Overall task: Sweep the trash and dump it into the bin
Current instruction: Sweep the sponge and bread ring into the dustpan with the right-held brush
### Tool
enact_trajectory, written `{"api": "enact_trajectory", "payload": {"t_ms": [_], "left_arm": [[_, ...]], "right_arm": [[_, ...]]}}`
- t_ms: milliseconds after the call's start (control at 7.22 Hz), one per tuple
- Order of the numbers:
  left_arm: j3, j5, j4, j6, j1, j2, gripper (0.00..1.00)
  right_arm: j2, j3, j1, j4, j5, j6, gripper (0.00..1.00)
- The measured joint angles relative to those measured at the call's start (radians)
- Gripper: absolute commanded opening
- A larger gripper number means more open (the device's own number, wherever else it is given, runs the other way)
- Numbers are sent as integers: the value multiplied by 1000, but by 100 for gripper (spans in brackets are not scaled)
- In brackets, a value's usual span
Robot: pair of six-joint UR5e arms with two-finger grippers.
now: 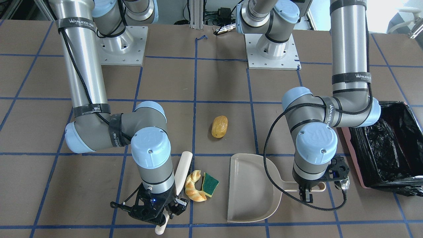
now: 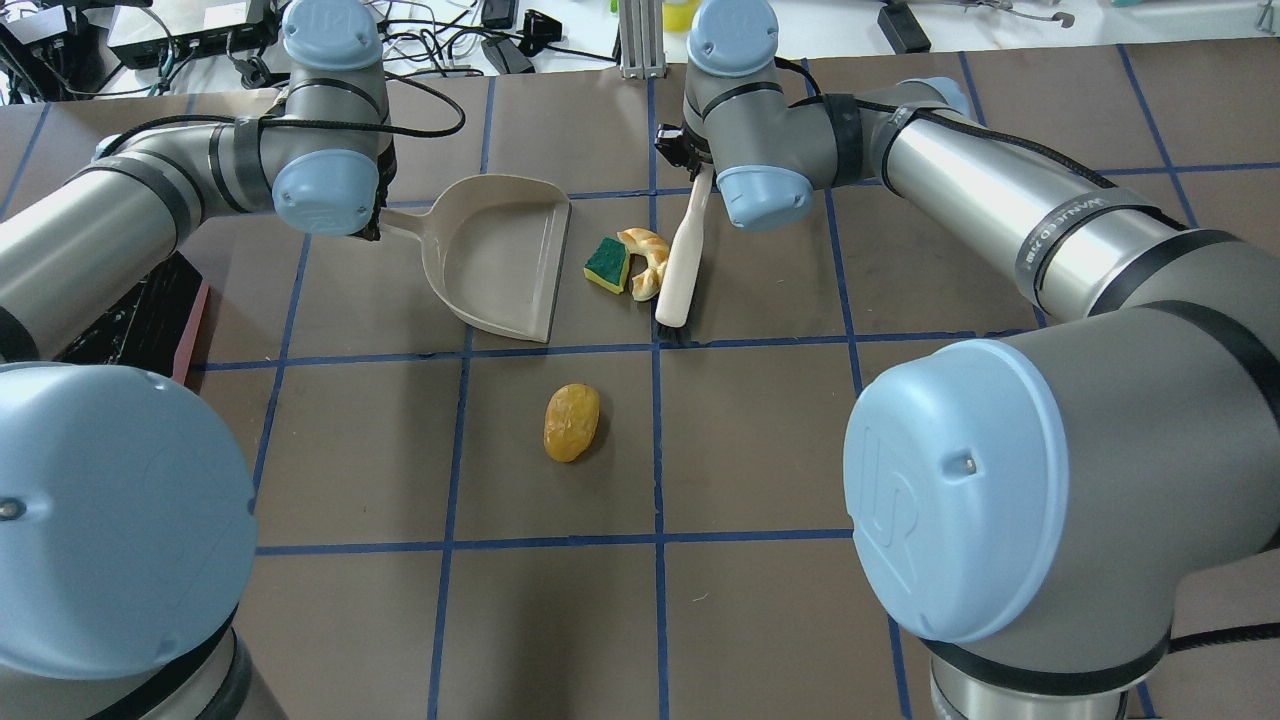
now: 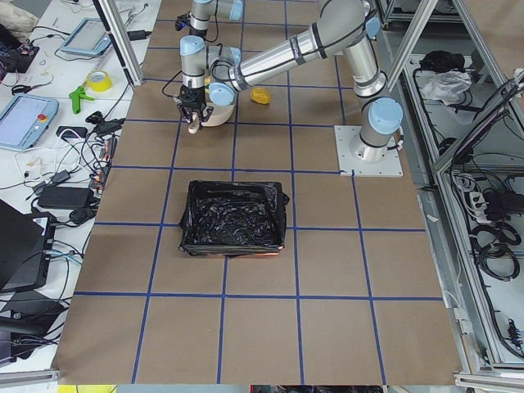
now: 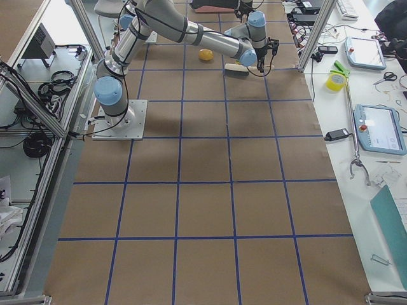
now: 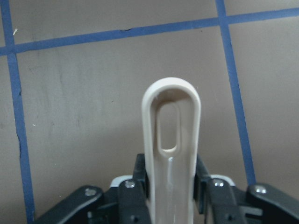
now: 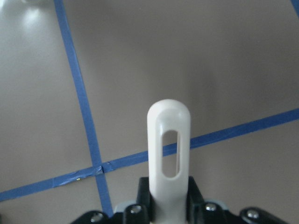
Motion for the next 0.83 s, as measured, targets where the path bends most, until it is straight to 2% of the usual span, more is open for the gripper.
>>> {"api": "enact_trajectory", "payload": {"t_ms": [831], "left_arm": [[5,-1,5,4,0,0,0]], "right_arm": [[58,-119,135,-16,0,201,0]]}}
